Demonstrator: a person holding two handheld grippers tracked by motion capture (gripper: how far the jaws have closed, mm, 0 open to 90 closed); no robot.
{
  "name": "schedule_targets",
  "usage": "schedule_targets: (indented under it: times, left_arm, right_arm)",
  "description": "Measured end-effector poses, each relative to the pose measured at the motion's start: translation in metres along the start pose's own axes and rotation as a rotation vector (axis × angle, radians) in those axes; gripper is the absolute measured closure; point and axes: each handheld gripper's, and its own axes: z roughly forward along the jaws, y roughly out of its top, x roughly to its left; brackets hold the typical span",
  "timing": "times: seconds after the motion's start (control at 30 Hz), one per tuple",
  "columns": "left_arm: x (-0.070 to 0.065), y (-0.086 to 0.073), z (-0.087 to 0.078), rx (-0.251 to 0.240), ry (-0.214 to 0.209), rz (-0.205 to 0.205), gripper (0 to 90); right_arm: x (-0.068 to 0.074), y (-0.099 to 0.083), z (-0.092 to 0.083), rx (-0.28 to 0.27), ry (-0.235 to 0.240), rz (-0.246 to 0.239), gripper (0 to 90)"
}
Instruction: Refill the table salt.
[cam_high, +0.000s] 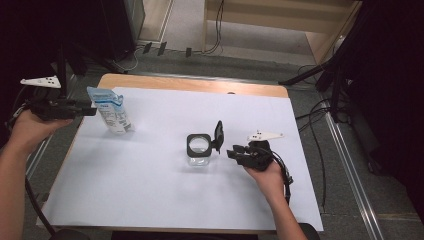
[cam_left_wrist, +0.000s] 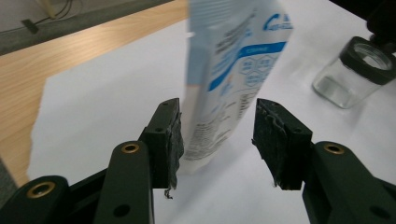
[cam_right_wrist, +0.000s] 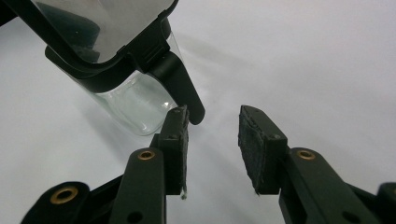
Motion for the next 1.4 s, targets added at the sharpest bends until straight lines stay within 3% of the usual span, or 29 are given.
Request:
schedule_targets:
  times: [0.1,0.27,0.4,0.6,0.87,1.17,1.4]
  left_arm:
    - [0.005,0.002,0.001,-0.016,-0.003,-0.022,51.4]
    - [0.012,0.008,0.011,-0.016,-0.033,-0.011,49.3]
    - [0.008,0.016,0.023,0.005,-0.045,0.028,51.7]
    - [0.001,0.021,0.032,0.005,-0.040,0.087,65.5]
    - [-0.001,0.022,0.030,0.013,-0.033,0.102,81.6]
    - [-0.010,0.027,0.033,0.024,-0.034,0.102,87.9]
    - [-0.018,0.034,0.027,-0.006,-0.040,0.095,89.6]
  right_arm:
    - [0.000,0.000,0.001,0.007,0.001,0.002,64.1]
    - [0.001,0.000,0.002,0.006,0.003,-0.002,64.0]
    - [0.000,0.000,0.004,0.014,0.004,-0.003,64.1]
    - [0.001,-0.001,0.004,0.015,0.004,0.001,64.1]
    - [-0.001,-0.002,0.003,0.011,0.003,0.001,64.1]
    - [-0.001,-0.002,0.004,0.013,0.002,0.012,64.1]
    - [-0.001,-0.002,0.004,0.013,0.003,0.010,64.2]
